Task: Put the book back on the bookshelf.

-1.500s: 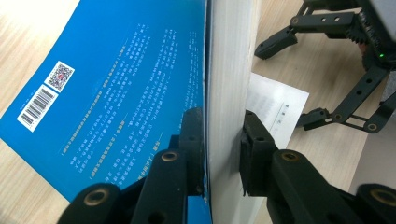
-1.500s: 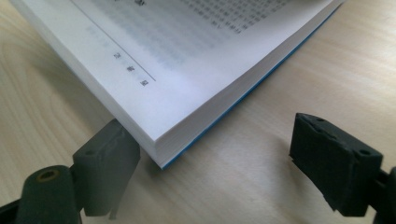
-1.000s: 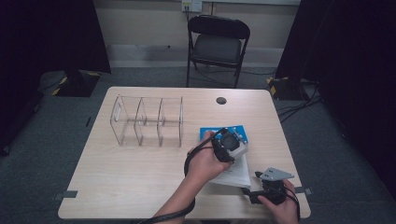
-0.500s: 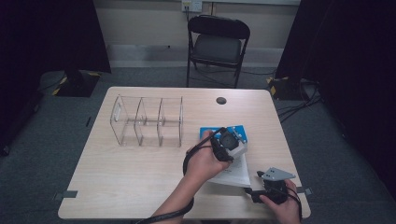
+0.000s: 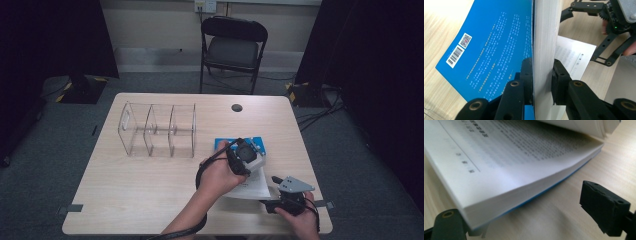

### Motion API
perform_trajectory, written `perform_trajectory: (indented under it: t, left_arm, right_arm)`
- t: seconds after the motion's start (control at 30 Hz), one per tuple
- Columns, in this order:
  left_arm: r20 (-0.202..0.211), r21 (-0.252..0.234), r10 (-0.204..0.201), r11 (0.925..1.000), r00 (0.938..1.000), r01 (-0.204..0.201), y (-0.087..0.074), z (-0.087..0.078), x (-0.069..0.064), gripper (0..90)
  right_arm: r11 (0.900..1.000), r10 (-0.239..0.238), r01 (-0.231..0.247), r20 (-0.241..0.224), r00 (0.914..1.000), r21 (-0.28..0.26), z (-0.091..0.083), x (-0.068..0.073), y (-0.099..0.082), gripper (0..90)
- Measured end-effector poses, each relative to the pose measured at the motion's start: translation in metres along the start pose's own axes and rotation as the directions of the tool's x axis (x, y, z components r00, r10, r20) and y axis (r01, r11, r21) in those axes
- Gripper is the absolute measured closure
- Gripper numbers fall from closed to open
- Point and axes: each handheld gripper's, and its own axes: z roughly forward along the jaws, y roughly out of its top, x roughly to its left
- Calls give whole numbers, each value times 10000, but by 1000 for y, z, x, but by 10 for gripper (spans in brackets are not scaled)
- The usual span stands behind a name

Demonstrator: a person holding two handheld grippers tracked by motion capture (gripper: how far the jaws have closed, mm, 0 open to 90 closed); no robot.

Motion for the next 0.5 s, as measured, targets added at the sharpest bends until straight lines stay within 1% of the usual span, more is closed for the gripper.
perform_trajectory:
  t: [0.03, 0.07, 0.1, 0.17, 0.2, 0.27, 0.33, 0.43, 0.5]
  left_arm:
    - [-5, 43, 9, 10000, 10000, -9, 0, 0, 0, 751]
    - [14, -14, 3, 10000, 10000, -3, -1, 0, 0, 751]
    - [0, -6, 87, 10000, 10000, -87, -1, 0, 0, 751]
    - [4, -22, 93, 10000, 10000, -93, -1, -1, 1, 751]
    - [-8, -24, 87, 10000, 10000, -87, -1, -1, 0, 750]
    - [-4, -11, 12, 10000, 10000, -12, -1, -1, -1, 750]
    - [3, 22, 39, 10000, 10000, -39, 0, -1, -1, 750]
    - [-6, 128, 160, 9998, 9999, -160, 1, -2, 0, 750]
    - [-22, 52, 43, 10000, 10000, -43, 1, -2, -1, 750]
  right_arm:
    - [9999, -118, 118, -27, 9999, -16, 1, 0, 1, 147]
    - [9998, -189, 189, -24, 9998, 1, 1, 0, 2, 143]
    - [9997, -259, 259, -17, 9997, -29, 1, 0, 3, 143]
    - [9995, -292, 291, -116, 9995, -79, 1, -1, 3, 139]
    - [9996, -272, 271, -150, 9995, -95, 1, -1, 3, 134]
    - [9998, -128, 121, -379, 9992, -174, 2, -3, 2, 129]
    - [9997, -140, 132, -422, 9990, -193, 2, -4, 3, 131]
    - [9986, -414, 401, -393, 9984, -352, 2, -5, 4, 131]
    - [9977, -554, 535, -454, 9974, -428, 2, -6, 5, 130]
